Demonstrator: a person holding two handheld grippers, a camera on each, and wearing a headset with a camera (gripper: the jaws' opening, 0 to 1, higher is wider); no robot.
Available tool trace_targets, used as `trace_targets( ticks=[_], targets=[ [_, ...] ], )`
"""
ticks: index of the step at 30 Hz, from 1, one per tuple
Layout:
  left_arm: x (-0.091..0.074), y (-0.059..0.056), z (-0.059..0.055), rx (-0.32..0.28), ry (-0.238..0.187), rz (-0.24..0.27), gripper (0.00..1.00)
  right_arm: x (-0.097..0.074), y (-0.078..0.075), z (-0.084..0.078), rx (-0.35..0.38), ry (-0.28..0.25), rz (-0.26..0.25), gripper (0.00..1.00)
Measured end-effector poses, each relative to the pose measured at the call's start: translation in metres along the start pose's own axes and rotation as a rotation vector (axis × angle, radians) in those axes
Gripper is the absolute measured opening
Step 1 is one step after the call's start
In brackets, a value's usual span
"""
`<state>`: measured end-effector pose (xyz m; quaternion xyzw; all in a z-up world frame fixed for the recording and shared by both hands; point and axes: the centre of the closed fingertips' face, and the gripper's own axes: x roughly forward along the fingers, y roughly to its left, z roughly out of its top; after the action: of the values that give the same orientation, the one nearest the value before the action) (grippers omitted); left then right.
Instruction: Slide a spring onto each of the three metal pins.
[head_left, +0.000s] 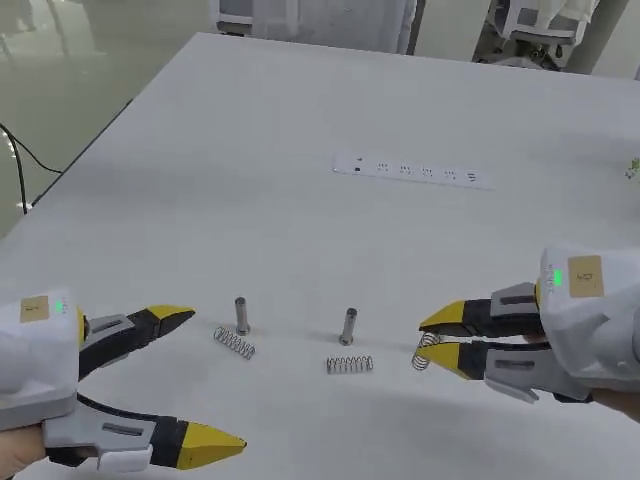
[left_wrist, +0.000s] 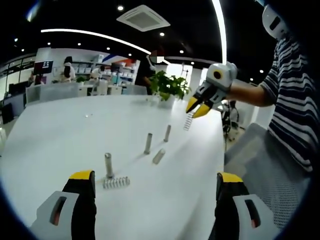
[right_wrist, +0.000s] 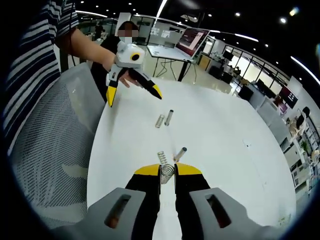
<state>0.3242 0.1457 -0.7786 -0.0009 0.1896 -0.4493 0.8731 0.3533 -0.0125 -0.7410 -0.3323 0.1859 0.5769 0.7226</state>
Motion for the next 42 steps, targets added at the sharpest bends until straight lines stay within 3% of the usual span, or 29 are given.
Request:
trace_targets(
  ticks=[4, 13, 20, 42],
  targets=[
    [-0.001, -0.001, 0.0, 0.001, -0.001, -0.001, 0.98, -0.002, -0.007, -0.005, 0.008, 0.009, -0.017, 0.07],
    [-0.006, 0.002, 0.002, 0.001, -0.011, 0.019, 0.98, -0.014, -0.042, -0.022, 0.047, 0.033, -0.098, 0.07],
    [-0.007, 0.002, 0.001, 0.0, -0.012, 0.026, 0.98, -0.014, -0.058, -0.027, 0.076, 0.036, -0.132, 0.07],
    [-0.009, 0.003, -0.001, -0.009, -0.01, 0.038, 0.98, -0.002, -0.066, -0.035, 0.145, 0.033, -0.132, 0.07]
  ],
)
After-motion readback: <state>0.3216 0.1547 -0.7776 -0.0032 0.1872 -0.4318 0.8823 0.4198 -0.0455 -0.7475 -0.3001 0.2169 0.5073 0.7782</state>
